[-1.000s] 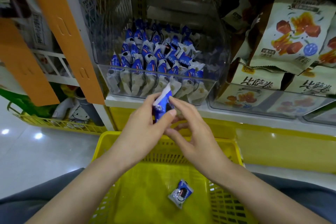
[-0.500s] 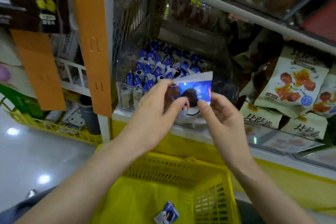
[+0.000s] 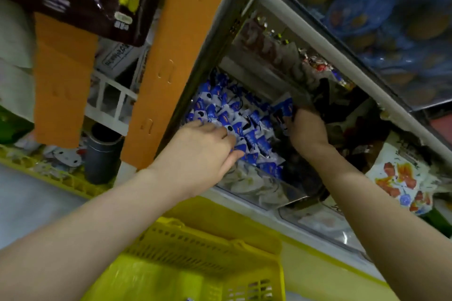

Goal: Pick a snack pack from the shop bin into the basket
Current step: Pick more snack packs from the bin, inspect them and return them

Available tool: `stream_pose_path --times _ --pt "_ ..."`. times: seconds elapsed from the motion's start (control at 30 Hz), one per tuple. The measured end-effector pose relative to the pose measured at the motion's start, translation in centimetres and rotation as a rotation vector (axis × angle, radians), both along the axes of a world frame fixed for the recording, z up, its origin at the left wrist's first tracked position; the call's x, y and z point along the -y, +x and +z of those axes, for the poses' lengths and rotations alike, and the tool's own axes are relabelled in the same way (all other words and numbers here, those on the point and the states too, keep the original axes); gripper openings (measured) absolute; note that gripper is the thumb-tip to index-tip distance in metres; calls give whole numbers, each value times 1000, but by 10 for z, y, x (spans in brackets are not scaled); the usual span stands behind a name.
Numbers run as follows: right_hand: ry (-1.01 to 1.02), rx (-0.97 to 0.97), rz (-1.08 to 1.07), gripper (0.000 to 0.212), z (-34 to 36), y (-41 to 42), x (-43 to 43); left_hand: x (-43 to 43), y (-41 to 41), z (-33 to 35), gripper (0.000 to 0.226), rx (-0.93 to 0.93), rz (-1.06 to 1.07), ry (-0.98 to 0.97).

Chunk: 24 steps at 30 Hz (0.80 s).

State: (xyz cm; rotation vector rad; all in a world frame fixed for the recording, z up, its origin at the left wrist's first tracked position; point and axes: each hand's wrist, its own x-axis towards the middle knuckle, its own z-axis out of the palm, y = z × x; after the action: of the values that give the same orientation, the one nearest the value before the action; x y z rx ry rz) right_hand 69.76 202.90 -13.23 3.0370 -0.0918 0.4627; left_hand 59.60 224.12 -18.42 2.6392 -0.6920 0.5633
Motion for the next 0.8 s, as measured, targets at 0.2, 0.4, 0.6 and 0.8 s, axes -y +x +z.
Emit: stream_pose_path --times 0.2,0.4,0.6,0.8 --pt "-200 -120 -68 26 -12 18 -6 -3 4 -4 51 74 -46 76" --pt "-165 -305 -209 37 -18 35 -8 -2 6 -8 47 156 -52 98" --pt "90 -380 -218 40 -16 41 -1 -4 5 -10 40 193 -107 106" --pt "-109 -338 -165 29 -30 35 -1 -4 5 -8 53 164 -96 2"
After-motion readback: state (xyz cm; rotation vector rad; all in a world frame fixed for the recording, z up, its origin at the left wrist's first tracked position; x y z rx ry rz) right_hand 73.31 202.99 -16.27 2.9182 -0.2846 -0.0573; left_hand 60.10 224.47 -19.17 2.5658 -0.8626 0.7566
